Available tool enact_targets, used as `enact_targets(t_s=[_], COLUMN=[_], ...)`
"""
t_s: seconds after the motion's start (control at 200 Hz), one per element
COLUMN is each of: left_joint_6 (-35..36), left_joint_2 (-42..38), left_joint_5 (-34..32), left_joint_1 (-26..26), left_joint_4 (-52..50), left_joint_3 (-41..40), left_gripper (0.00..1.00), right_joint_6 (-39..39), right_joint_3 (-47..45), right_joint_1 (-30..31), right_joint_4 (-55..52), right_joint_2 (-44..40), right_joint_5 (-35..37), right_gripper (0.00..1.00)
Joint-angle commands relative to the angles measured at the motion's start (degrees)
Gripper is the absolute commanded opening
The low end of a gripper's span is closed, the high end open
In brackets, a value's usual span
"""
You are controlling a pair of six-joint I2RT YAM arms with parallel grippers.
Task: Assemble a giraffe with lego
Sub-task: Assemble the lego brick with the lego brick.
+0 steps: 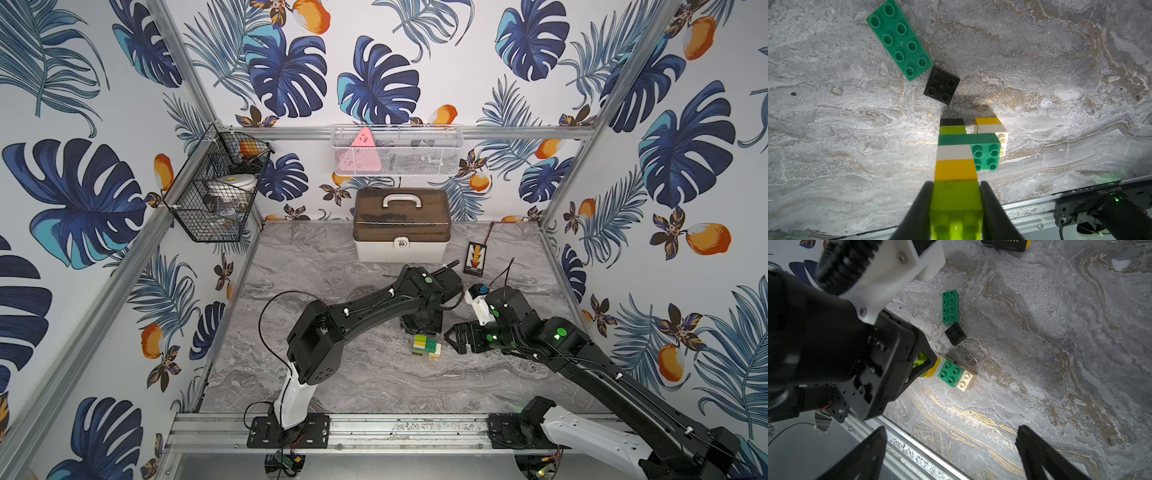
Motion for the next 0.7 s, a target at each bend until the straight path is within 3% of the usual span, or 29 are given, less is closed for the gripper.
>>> enact_targets(t_s=[0.0, 0.275, 0.615, 0.69], left_joint_6=[-1.23, -0.16, -1.24, -1.33], left_joint_2=[0.64, 1.79, 0.83, 0.44], left_joint_5=[-1.64, -5.11, -3.23, -2.62], left_joint_1=[-0.50, -2.23, -2.23, -2.23], left_joint_4=[-1.87, -3.61, -1.49, -0.87], left_joint_3=[-0.49, -2.05, -1.69, -2.07], left_gripper=[0.37, 0.37, 0.38, 0.44], right_joint_6=[-0.02, -0.18, -0.62, -0.62], right_joint_3=[0.10, 0.00, 0.37, 0.37], right_joint_1=[-0.01, -0.01, -0.01, -0.03], right_joint_4=[-0.52, -0.42, -0.91, -0.96], right_joint_2=[-0.28, -0.64, -0.86, -0.83], right_joint_5=[0.23, 0.22, 0.16, -0.03], right_gripper=[1.00, 1.00, 1.00, 1.00])
